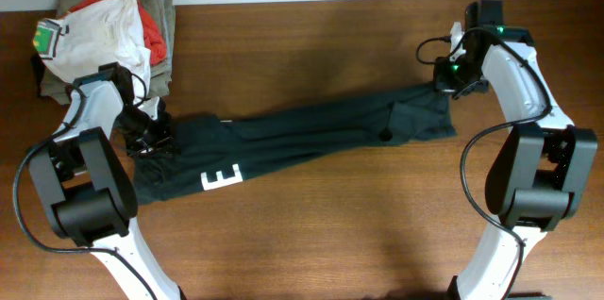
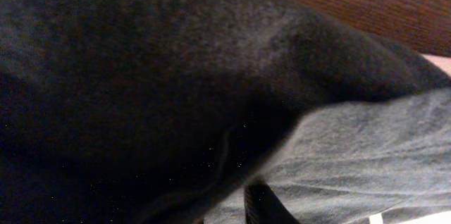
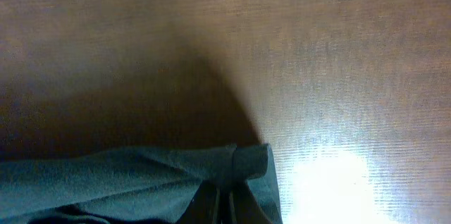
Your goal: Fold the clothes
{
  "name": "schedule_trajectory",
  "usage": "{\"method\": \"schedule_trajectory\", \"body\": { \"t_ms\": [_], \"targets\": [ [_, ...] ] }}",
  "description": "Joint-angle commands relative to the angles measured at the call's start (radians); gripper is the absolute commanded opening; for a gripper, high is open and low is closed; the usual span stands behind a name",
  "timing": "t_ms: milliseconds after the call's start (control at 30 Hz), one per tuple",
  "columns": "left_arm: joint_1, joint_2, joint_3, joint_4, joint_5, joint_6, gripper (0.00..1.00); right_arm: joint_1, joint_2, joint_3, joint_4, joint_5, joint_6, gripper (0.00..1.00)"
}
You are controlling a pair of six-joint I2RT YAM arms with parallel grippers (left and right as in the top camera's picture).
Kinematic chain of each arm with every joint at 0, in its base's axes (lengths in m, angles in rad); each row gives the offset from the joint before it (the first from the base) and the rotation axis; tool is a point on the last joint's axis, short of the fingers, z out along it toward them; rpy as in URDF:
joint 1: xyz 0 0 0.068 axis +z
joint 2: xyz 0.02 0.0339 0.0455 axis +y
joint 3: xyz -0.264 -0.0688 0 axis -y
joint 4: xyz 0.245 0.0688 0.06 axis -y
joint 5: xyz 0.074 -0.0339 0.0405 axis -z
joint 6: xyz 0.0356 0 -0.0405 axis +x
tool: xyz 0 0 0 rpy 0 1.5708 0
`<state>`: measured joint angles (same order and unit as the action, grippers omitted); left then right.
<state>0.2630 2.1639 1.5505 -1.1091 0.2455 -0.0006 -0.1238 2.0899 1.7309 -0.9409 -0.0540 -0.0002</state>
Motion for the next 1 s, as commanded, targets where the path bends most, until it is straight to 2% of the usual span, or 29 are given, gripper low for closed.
{"method": "schedule_trajectory", "body": {
  "t_ms": [0,33,67,100,133,167,200,267,300,333,367,433,500,600,667,733,933,967],
  "targets": [
    [0.012,0.035,-0.010,0.034,-0.086,0.032,0.19,-0.023,-0.006,0.024,0.071,0.040,0.008,0.08],
    [0.012,0.035,-0.010,0.035,-0.086,0.032,0.19,-0.022,-0.005,0.023,0.095,0.040,0.008,0.18],
    [0.012,0.035,-0.010,0.036,-0.086,0.032,0.19,-0.021,-0.005,0.023,0.113,0.040,0.008,0.51],
    [0.012,0.035,-0.010,0.039,-0.085,0.032,0.19,-0.021,-0.005,0.023,0.117,0.041,0.008,0.60],
    [0.012,0.035,-0.007,0.038,-0.086,0.032,0.19,-0.022,-0.005,0.024,0.115,0.040,0.008,0.83],
    [0.012,0.032,0.020,0.009,-0.085,0.031,0.12,-0.023,-0.008,0.054,0.057,0.036,0.008,0.84],
    [0.012,0.027,0.051,-0.016,-0.085,0.031,0.11,-0.021,-0.008,0.093,0.000,0.004,0.007,0.81],
    [0.012,0.006,0.131,-0.077,-0.072,0.031,0.11,-0.006,-0.008,0.179,-0.160,-0.232,-0.101,0.57],
    [0.012,-0.002,0.155,-0.085,-0.050,0.031,0.12,0.008,-0.007,0.179,-0.206,-0.285,-0.101,0.49],
    [0.012,-0.003,0.165,-0.085,-0.029,0.031,0.12,0.028,-0.004,0.162,-0.253,-0.287,-0.101,0.50],
    [0.012,-0.003,0.165,-0.084,-0.021,0.031,0.16,0.058,-0.004,0.129,-0.281,-0.287,-0.100,0.60],
    [0.012,-0.003,0.165,-0.084,-0.021,0.031,0.19,0.120,-0.003,0.056,-0.279,-0.283,-0.076,0.67],
    [0.012,-0.003,0.165,-0.085,-0.021,0.031,0.19,0.164,0.000,-0.006,-0.191,-0.207,0.028,0.68],
    [0.012,-0.003,0.165,-0.090,-0.021,0.031,0.20,0.194,0.016,-0.057,-0.077,-0.204,0.041,0.68],
    [0.012,-0.003,0.165,-0.093,-0.021,0.031,0.20,0.203,0.055,-0.057,-0.054,-0.196,0.050,0.67],
    [0.012,-0.003,0.165,-0.098,-0.021,0.031,0.20,0.202,0.096,-0.057,-0.028,-0.152,0.088,0.57],
    [0.012,-0.003,0.165,-0.100,-0.021,0.031,0.20,0.202,0.125,-0.057,-0.010,-0.132,0.087,0.52],
    [0.012,-0.003,0.165,-0.100,-0.021,0.031,0.20,0.202,0.127,-0.057,-0.003,-0.128,0.088,0.46]
  ]
}}
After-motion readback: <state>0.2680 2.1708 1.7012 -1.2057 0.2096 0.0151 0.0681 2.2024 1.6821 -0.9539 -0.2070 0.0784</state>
